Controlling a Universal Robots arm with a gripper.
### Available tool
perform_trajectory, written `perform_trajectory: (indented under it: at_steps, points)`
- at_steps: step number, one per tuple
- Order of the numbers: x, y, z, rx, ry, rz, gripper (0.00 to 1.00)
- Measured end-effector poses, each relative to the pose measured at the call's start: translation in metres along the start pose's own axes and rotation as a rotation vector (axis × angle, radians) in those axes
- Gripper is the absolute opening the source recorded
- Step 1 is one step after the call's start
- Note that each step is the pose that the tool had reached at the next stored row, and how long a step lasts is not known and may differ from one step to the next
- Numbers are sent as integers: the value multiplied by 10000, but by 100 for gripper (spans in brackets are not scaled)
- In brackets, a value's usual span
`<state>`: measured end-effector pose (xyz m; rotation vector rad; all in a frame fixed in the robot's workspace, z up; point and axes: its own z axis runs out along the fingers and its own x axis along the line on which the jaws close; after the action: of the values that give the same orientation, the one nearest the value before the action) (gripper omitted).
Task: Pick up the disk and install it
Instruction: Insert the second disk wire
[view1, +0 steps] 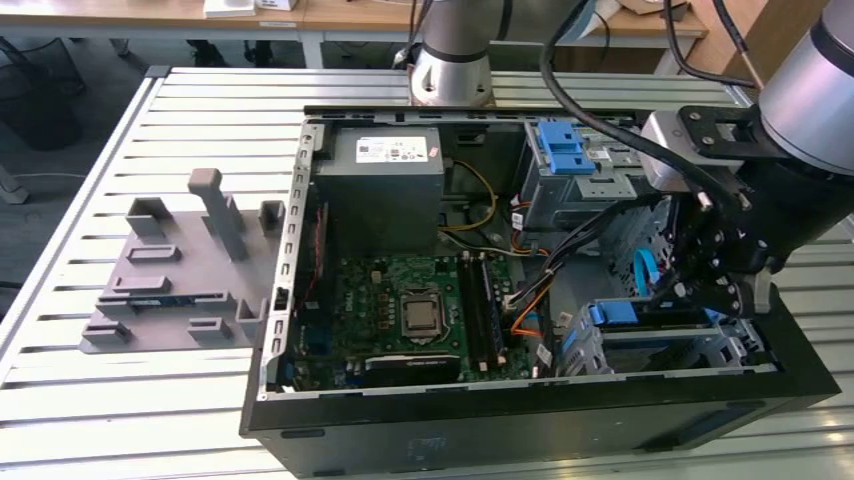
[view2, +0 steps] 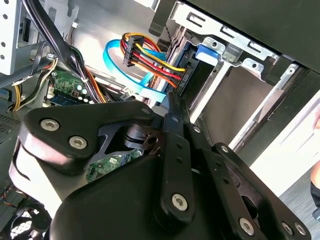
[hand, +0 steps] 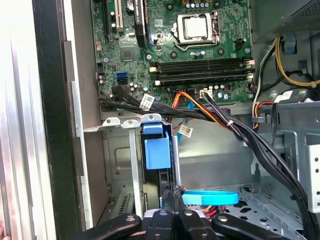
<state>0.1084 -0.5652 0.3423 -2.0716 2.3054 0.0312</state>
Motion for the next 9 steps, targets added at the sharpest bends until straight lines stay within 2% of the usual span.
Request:
perform_trajectory:
  at_steps: [6, 9]
  points:
    - [-4, -1, -94, -9, 1, 0, 11]
    - [-5, -2, -109, -12, -2, 0, 11]
